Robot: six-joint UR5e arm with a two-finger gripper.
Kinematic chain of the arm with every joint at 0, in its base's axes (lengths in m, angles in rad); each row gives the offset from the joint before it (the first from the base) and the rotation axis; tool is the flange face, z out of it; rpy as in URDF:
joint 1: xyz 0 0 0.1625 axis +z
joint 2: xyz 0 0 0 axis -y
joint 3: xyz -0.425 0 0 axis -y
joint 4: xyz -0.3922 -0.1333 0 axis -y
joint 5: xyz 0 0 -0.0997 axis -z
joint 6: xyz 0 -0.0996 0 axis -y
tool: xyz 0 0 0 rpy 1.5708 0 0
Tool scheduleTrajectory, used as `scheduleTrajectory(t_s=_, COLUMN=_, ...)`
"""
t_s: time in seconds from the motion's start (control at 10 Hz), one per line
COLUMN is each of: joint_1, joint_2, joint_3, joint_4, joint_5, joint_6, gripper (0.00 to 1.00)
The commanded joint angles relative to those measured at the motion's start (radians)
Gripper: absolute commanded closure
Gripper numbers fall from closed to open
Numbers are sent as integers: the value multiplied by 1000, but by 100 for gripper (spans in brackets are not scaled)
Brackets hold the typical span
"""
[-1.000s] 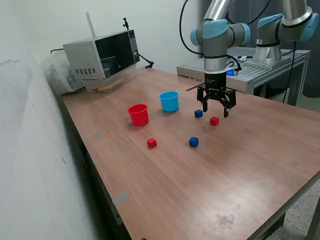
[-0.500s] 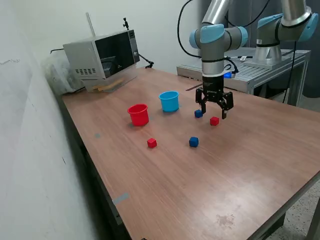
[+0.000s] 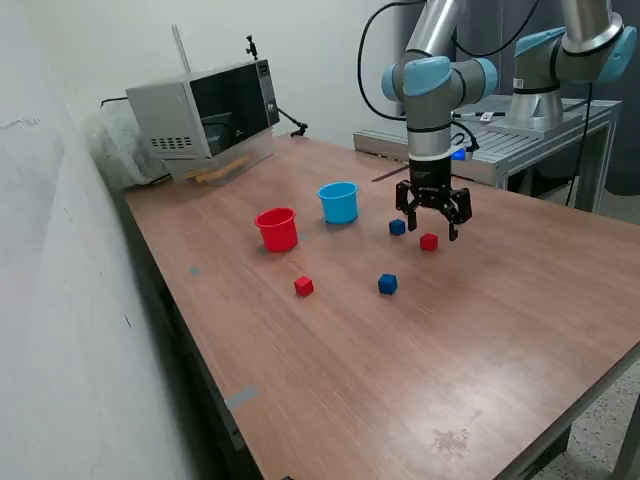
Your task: Place red objects in the red bin, and blue objects in the blue bin.
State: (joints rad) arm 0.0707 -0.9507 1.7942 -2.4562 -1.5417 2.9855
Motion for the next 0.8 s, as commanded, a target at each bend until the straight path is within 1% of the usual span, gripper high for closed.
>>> scheduleTrajectory(t_s=0.0, joint_1=0, joint_2=3, joint_3=4, joint_4=-1, joint_5=0, joint_6=-17, gripper=0)
scheduleTrajectory(t_s=0.2, joint_1=0, joint_2=3, joint_3=2, joint_4=-3, joint_5=2, joint_6=-16, gripper=0)
scheduleTrajectory(t_s=0.3, joint_1=1, joint_2=3, joint_3=2, joint_4=-15, joint_5=5, joint_6=-17, gripper=100)
scheduleTrajectory(t_s=0.7, joint_1=3, joint_2=3, joint_3=1, joint_4=-18, joint_5=8, joint_6=-17, gripper=100)
